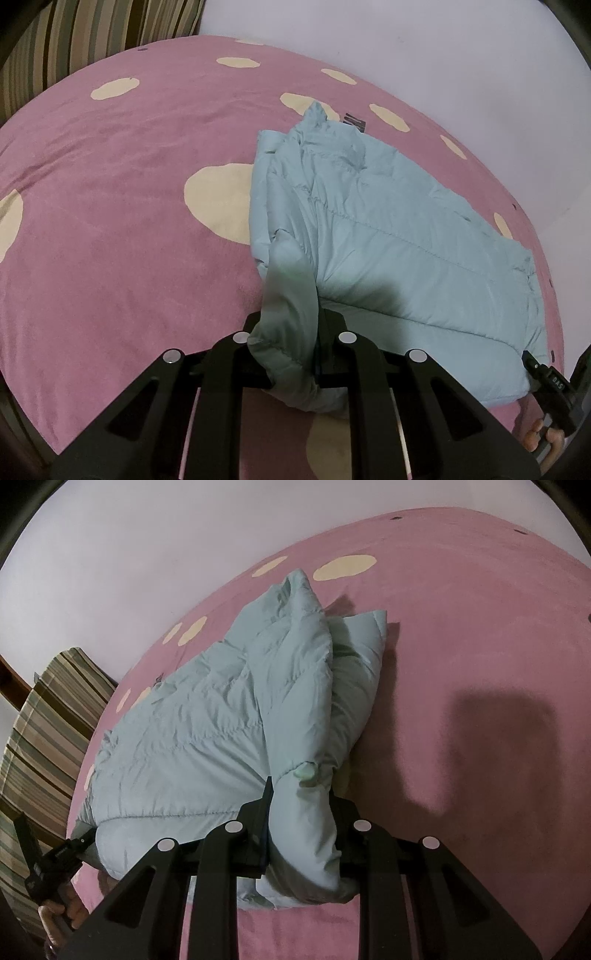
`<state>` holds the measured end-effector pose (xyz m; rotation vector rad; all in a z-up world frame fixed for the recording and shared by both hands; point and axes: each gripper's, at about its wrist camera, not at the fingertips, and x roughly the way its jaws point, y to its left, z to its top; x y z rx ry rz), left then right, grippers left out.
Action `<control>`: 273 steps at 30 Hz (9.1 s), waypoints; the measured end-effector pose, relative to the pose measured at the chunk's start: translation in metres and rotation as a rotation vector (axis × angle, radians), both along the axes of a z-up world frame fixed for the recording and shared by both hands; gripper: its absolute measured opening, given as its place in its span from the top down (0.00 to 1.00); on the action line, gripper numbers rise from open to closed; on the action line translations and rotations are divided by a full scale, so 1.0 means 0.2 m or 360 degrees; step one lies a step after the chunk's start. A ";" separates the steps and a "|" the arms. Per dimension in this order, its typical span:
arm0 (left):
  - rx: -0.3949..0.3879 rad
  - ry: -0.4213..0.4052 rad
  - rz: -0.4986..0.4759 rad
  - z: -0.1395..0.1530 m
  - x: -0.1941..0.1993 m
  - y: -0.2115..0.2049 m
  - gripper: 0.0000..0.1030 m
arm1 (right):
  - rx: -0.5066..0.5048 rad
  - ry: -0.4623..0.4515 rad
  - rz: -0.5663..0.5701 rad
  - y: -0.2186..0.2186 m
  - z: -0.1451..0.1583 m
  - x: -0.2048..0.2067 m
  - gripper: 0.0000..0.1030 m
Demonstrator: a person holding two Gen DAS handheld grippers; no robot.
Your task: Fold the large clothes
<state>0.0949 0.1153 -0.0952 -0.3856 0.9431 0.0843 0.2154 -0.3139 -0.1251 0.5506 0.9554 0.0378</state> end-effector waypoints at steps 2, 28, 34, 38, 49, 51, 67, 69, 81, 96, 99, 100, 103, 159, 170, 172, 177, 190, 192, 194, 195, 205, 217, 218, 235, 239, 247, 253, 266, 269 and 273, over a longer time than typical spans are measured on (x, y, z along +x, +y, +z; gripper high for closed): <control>-0.0001 0.0001 -0.0005 0.00 0.00 0.00 0.87 | 0.0007 0.0000 -0.0001 -0.01 0.00 0.01 0.78; 0.0063 0.0009 -0.0023 -0.02 0.00 -0.02 0.78 | 0.0018 -0.0004 -0.0010 -0.03 -0.04 0.01 0.62; 0.0140 -0.0001 -0.0052 0.00 -0.02 -0.02 0.70 | 0.0026 -0.0009 -0.0039 -0.08 -0.01 -0.04 0.53; 0.0167 0.0000 -0.0064 0.02 -0.05 -0.01 0.56 | -0.0002 -0.0006 -0.0076 -0.11 0.01 -0.06 0.48; 0.0142 -0.0034 -0.0086 0.12 -0.13 0.08 0.43 | -0.0199 -0.0035 -0.0228 -0.19 0.19 -0.13 0.48; 0.0122 -0.0068 -0.0067 0.16 -0.14 0.12 0.40 | -0.0253 -0.0057 -0.0227 -0.16 0.24 -0.12 0.48; 0.0156 -0.0019 -0.0224 0.20 0.28 0.10 0.30 | -0.0316 -0.0134 0.0420 0.75 0.35 0.26 0.65; 0.0168 0.0003 -0.0241 0.18 0.32 0.10 0.30 | -0.0355 -0.0115 0.0443 0.83 0.31 0.30 0.65; 0.0195 0.0189 -0.0329 0.01 0.50 0.09 0.28 | -0.0562 0.0045 0.0488 0.98 0.08 0.38 0.65; -0.0064 0.0221 -0.0526 -0.04 0.56 0.06 0.83 | -0.0551 0.0026 0.0486 0.97 0.06 0.39 0.65; -0.0071 0.0149 -0.0537 0.07 0.53 0.03 0.87 | -0.0544 0.0022 0.0483 0.97 0.06 0.39 0.65; -0.0086 0.0126 -0.0540 0.13 0.52 0.02 0.88 | -0.0542 0.0022 0.0485 0.97 0.05 0.39 0.65; -0.0083 0.0042 -0.0577 0.28 0.48 -0.03 0.88 | -0.0532 0.0021 0.0487 0.96 0.05 0.39 0.65; 0.0186 -0.0352 -0.0899 0.57 0.22 -1.21 0.41 | -0.0290 -0.0134 -0.0021 -0.08 0.49 -0.06 0.42; 0.0192 -0.0199 -0.0641 0.34 0.32 -0.82 0.41 | -0.0115 0.0022 0.0094 0.11 0.38 0.11 0.34; 0.0158 -0.0168 -0.0646 0.30 0.32 -0.80 0.41 | -0.0050 0.0057 0.0124 0.12 0.34 0.12 0.37; 0.0097 -0.0173 -0.0680 0.29 0.32 -0.82 0.41 | -0.0029 0.0067 0.0186 0.14 0.34 0.12 0.83; 0.0070 -0.0102 -0.0901 0.18 0.38 -1.15 0.38 | -0.0088 0.0079 0.0013 -0.19 0.26 -0.01 0.88; 0.0080 -0.0041 -0.0913 0.12 0.40 -1.19 0.38 | -0.0104 0.0094 0.0014 -0.21 0.21 0.00 0.88; 0.0112 0.0000 -0.0917 0.05 0.42 -1.23 0.37 | -0.0104 0.0107 0.0021 -0.22 0.16 0.01 0.88; 0.0136 0.0010 -0.0924 0.03 0.43 -1.24 0.37 | -0.0093 0.0110 0.0024 -0.23 0.13 0.01 0.88; 0.0140 -0.0020 -0.0895 0.07 0.40 -1.20 0.36 | -0.0052 0.0086 -0.0004 -0.22 0.13 -0.02 0.75; 0.0115 -0.0183 -0.0891 0.22 0.21 -1.13 0.36 | -0.0399 -0.0138 0.0134 0.03 0.45 -0.29 0.69; 0.0115 -0.0145 -0.0891 0.18 0.22 -1.14 0.36 | -0.0405 -0.0107 0.0167 0.05 0.41 -0.28 0.69; 0.0224 -0.0028 -0.0911 0.06 0.26 -1.18 0.38 | -0.0375 -0.0005 0.0147 0.05 0.19 -0.27 0.69; 0.0232 -0.0196 -0.0894 0.26 0.26 -1.18 0.38 | -0.0405 -0.0148 0.0111 0.03 0.38 -0.29 0.69; 0.0184 -0.0176 -0.0774 0.34 0.63 -1.32 0.38 | -0.0463 -0.0186 0.0000 -0.09 0.49 0.10 0.69; 0.0222 -0.0065 -0.0754 0.14 0.76 -1.37 0.37 | -0.0497 -0.0094 -0.0012 -0.09 0.31 0.21 0.69; 0.0245 0.0001 -0.0759 -0.10 0.83 -1.43 0.27 | -0.0444 -0.0002 -0.0041 -0.12 0.01 0.28 0.67; 0.0282 -0.0016 -0.0760 -0.12 0.83 -1.45 0.26 | -0.0440 -0.0009 -0.0050 -0.13 0.00 0.28 0.67; 0.0276 -0.0017 -0.0765 -0.15 0.84 -1.45 0.26 | -0.0436 -0.0009 -0.0055 -0.13 -0.01 0.29 0.67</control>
